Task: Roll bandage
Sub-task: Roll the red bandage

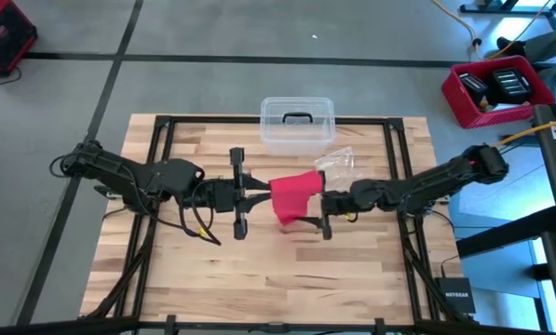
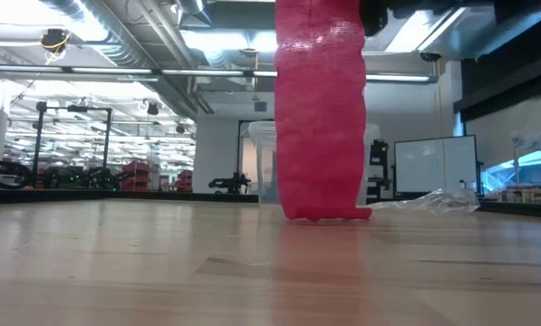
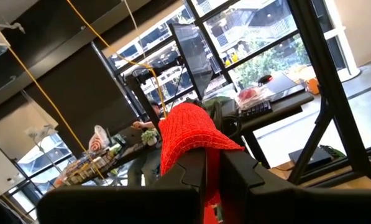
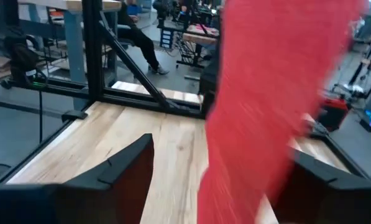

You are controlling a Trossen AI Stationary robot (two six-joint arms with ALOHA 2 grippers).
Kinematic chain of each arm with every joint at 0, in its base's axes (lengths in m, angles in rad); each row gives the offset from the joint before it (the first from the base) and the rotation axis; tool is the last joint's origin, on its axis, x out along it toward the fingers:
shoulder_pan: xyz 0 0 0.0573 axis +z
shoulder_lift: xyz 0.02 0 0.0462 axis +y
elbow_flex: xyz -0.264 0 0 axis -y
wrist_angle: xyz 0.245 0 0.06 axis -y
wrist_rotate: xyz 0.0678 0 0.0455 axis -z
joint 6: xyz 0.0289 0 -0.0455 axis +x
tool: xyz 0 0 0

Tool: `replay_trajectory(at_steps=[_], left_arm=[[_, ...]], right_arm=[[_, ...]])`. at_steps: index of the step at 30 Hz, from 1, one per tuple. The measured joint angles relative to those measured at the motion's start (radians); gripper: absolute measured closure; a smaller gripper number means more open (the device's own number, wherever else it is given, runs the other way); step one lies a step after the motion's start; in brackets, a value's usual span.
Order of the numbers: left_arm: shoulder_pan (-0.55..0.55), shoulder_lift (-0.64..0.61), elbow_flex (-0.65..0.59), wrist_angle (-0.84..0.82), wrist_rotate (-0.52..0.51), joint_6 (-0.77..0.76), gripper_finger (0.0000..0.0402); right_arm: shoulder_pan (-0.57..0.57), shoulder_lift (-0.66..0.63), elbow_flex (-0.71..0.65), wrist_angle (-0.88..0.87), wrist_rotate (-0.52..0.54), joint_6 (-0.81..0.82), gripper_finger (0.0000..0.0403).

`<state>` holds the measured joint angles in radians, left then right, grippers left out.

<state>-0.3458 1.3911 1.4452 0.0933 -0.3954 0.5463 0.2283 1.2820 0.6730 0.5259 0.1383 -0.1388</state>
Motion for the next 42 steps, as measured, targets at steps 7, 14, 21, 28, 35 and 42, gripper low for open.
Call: replay_trajectory(at_steps=[7, 14, 21, 28, 35, 42], left_arm=[[0.000, 0.000, 0.000, -0.004, 0.000, 0.004, 0.0384], [0.000, 0.000, 0.000, -0.003, 0.000, 0.004, 0.0384], [-0.002, 0.000, 0.000, 0.027, 0.000, 0.033, 0.0384], [-0.008, 0.000, 0.000, 0.083, -0.007, 0.122, 0.0384], [0.023, 0.000, 0.000, 0.079, -0.156, 0.225, 0.0384], [0.036, 0.000, 0.000, 0.048, -0.220, 0.276, 0.0384]], right_arm=[[0.000, 0.045, 0.048, 0.005, 0.008, -0.016, 0.0135], [0.000, 0.065, 0.068, -0.007, 0.003, -0.036, 0.0229], [0.011, 0.091, 0.067, -0.004, 0.003, -0.116, 0.0391], [0.084, 0.089, 0.067, 0.000, 0.080, -0.172, 0.0394], [0.174, 0.055, 0.067, -0.003, 0.080, -0.180, 0.0393], [0.276, -0.051, 0.067, -0.006, 0.083, -0.181, 0.0395]])
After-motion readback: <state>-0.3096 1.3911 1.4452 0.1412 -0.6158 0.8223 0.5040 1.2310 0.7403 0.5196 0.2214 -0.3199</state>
